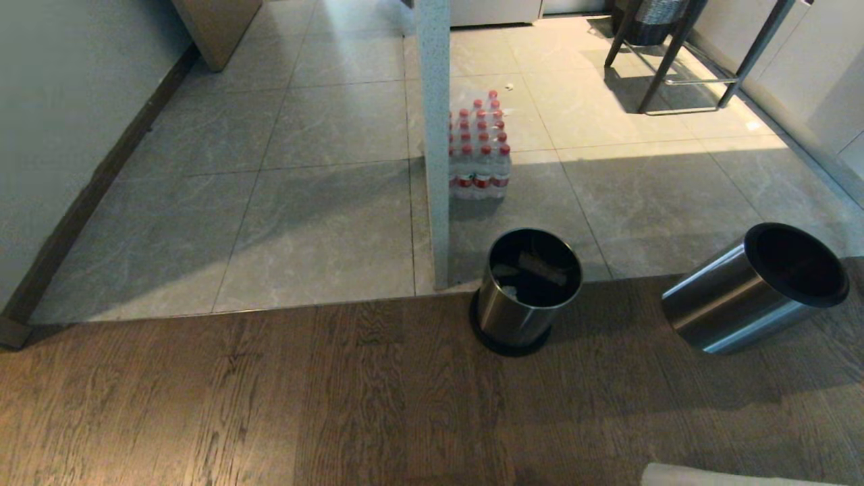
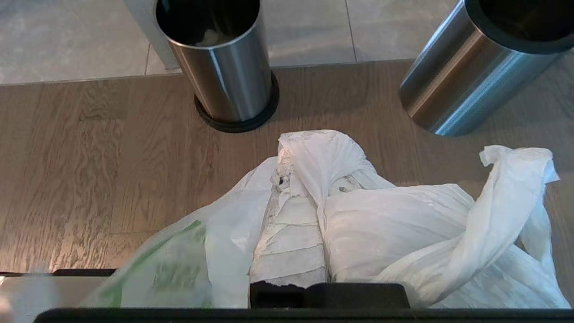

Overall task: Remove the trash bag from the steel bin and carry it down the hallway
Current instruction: Put the trash bag at the door

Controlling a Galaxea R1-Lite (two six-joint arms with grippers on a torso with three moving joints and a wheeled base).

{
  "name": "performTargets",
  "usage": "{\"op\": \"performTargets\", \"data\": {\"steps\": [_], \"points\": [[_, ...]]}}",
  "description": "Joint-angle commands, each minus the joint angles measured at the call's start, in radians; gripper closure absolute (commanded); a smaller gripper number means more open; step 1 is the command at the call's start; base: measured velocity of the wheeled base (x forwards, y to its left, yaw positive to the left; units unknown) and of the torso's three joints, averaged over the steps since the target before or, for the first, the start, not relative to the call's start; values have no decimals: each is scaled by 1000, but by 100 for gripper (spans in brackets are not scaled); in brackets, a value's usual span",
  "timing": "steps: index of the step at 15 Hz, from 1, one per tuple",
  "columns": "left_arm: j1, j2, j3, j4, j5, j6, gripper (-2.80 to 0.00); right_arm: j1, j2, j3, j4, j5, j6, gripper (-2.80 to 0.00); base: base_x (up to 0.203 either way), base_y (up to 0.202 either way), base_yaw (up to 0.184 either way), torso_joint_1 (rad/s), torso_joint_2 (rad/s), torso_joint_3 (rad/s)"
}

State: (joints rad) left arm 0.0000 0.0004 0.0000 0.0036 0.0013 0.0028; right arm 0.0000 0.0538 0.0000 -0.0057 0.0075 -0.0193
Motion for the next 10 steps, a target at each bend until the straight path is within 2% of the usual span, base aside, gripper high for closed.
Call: {"op": "performTargets", "data": {"steps": [1, 5, 10], "points": [[0, -2, 1, -2, 0, 5, 0, 0, 4, 0, 0, 0, -1, 0, 0, 0, 0, 0, 0, 0], [0, -2, 1, -2, 0, -3, 0, 0, 4, 0, 0, 0, -1, 0, 1, 14, -3, 0, 2, 0], [0, -2, 2, -2, 0, -7, 0, 0, 4, 0, 0, 0, -1, 0, 1, 179, 0, 4, 2, 1]]}}
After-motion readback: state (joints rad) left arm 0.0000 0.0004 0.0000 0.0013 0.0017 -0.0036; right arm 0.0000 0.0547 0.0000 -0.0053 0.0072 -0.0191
